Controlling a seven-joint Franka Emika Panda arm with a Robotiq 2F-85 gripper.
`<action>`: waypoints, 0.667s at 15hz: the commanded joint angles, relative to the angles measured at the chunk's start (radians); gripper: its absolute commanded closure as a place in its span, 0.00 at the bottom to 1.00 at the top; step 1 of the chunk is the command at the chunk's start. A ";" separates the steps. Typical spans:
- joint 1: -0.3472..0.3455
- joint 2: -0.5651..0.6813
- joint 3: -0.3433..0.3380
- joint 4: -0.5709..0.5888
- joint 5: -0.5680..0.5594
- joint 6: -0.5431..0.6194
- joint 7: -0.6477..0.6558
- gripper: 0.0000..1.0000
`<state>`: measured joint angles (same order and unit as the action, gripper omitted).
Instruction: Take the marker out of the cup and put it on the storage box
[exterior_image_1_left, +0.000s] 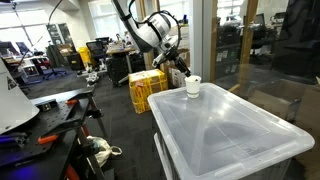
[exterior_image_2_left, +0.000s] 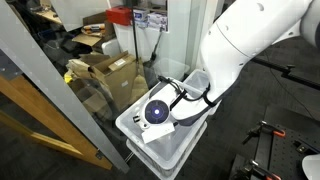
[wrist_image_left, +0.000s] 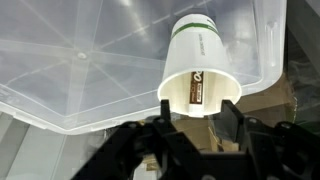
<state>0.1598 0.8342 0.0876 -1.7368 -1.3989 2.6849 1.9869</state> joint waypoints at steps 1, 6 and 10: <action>-0.010 0.019 0.002 0.028 0.003 0.011 -0.031 0.43; -0.017 0.048 0.002 0.058 0.002 0.015 -0.036 0.43; -0.021 0.078 0.003 0.091 0.000 0.022 -0.041 0.46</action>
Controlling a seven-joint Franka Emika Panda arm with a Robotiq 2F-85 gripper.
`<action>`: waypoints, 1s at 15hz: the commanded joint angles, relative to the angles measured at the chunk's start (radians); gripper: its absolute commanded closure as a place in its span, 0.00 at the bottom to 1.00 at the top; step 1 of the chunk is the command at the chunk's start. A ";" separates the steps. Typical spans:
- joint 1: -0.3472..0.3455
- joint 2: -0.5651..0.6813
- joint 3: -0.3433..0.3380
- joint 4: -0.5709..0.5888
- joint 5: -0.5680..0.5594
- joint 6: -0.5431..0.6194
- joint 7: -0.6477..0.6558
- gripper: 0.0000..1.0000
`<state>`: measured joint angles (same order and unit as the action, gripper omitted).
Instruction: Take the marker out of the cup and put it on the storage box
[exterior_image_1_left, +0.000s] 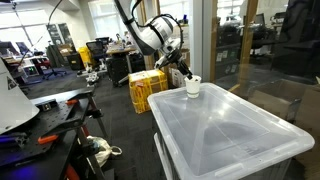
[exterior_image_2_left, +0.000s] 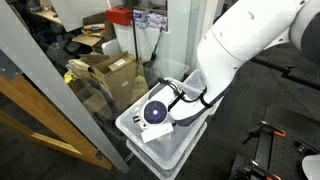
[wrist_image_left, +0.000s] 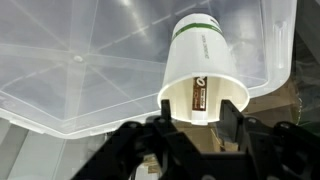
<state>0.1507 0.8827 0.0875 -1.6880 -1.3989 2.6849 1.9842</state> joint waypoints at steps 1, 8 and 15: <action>-0.014 0.036 0.004 0.050 0.002 0.023 -0.042 0.45; -0.024 0.081 0.008 0.105 0.009 0.022 -0.080 0.47; -0.004 0.119 -0.019 0.155 0.088 0.042 -0.160 0.48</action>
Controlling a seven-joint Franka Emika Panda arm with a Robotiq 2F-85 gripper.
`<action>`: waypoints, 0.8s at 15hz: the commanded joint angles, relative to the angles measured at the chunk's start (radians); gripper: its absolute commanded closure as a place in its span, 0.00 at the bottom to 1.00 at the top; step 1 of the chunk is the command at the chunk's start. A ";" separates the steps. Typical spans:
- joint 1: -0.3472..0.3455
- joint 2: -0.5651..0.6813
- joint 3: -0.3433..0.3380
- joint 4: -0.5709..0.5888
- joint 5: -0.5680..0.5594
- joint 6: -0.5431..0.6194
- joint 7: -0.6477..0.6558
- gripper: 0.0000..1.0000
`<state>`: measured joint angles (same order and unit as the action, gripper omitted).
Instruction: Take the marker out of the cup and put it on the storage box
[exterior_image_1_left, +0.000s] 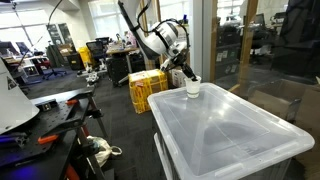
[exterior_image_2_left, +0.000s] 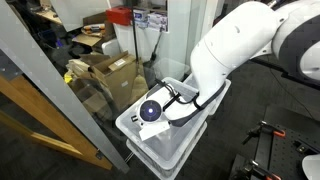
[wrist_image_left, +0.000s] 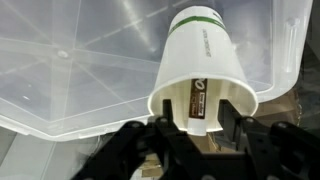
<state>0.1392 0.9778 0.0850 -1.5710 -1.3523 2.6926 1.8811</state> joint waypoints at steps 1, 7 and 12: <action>0.010 0.028 -0.019 0.043 0.054 0.037 -0.072 0.47; 0.025 0.044 -0.034 0.066 0.125 0.037 -0.136 0.72; 0.044 0.042 -0.054 0.067 0.161 0.033 -0.156 0.93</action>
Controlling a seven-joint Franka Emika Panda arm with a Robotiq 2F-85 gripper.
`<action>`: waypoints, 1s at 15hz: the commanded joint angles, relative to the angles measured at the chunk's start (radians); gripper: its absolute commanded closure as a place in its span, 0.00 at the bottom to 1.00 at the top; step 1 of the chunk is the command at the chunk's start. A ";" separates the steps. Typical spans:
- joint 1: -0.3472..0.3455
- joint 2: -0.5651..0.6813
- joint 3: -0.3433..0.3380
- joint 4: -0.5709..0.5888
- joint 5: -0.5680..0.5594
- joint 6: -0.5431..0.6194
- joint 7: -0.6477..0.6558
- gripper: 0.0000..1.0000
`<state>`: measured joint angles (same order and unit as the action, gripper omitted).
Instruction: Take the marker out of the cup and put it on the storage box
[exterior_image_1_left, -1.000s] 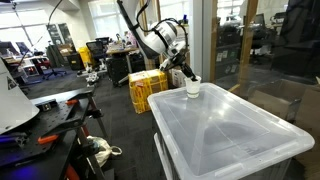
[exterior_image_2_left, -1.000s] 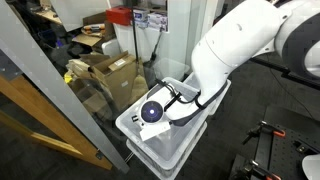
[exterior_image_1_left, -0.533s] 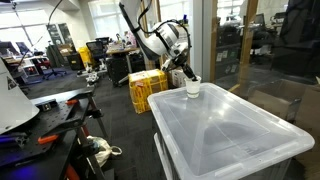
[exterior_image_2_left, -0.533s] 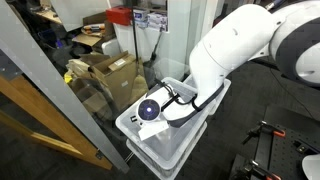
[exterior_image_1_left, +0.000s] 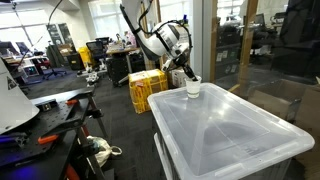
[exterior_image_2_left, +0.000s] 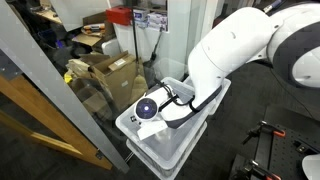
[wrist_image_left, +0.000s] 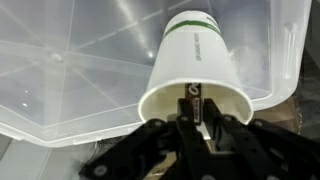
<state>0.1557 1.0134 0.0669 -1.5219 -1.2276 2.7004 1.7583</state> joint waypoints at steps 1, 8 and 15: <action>0.032 0.005 -0.042 0.017 0.041 0.026 -0.036 0.95; 0.089 -0.031 -0.093 -0.018 0.030 0.004 0.022 0.95; 0.141 -0.094 -0.143 -0.075 0.013 -0.004 0.129 0.95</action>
<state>0.2690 0.9918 -0.0476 -1.5221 -1.2067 2.7003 1.8294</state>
